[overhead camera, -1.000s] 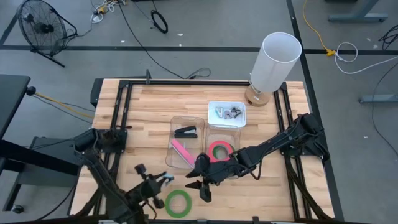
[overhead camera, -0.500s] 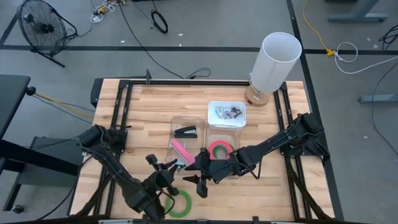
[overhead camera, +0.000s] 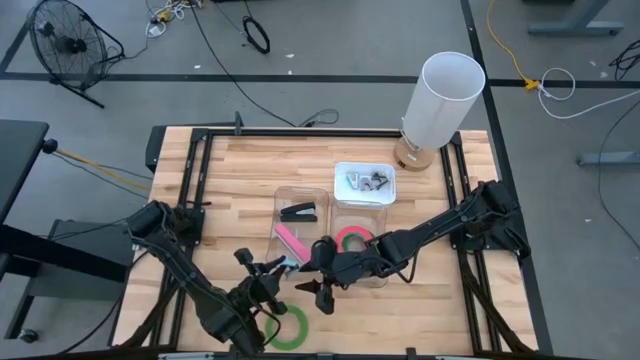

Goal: Pick and place Stapler, Stapler remover, tape
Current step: Put the blue staple remover into the white bin

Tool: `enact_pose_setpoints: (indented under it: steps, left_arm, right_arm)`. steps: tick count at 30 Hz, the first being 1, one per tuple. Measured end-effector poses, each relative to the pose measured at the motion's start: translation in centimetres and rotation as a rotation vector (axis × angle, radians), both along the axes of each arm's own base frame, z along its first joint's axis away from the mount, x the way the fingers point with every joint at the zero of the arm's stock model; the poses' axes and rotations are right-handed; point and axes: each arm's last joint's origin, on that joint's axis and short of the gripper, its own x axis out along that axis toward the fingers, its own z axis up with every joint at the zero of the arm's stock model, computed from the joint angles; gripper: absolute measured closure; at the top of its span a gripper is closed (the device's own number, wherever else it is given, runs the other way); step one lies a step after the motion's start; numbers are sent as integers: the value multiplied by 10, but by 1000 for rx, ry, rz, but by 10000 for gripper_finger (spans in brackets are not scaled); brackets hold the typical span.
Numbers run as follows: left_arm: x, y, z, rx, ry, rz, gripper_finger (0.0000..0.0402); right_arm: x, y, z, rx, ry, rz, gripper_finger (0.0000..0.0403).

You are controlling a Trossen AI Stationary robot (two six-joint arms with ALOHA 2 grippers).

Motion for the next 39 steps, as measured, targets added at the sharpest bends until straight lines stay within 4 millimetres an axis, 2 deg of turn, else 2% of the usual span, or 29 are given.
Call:
enact_pose_setpoints:
  steps: [6, 20, 22, 24, 28, 29, 35, 39]
  left_arm:
    - [0, 0, 0, 1, 3, 0, 356]
    - [0, 0, 0, -11, 5, 2, 356]
    - [1, 0, 0, -15, 9, 3, 356]
    - [1, 0, -1, -16, 11, 4, 356]
    - [1, 1, -1, -13, 14, 4, 355]
    - [0, 1, -1, -8, 18, 4, 351]
    - [0, 0, -1, -11, 15, 1, 317]
    - [0, 0, -1, -18, 51, -1, 307]
  right_arm:
    - [-3, -3, -6, -49, 54, -48, 190]
    - [11, -23, 4, -13, -53, -118, 193]
    - [11, -24, 3, -15, -44, -119, 207]
    - [11, -24, 3, -23, -46, -111, 241]
    - [11, -22, 5, -50, -61, -76, 360]
    - [11, -21, 5, -55, -65, -74, 371]
    - [10, -22, 3, -81, -47, -76, 376]
    - [11, -28, 2, -104, -31, -66, 377]
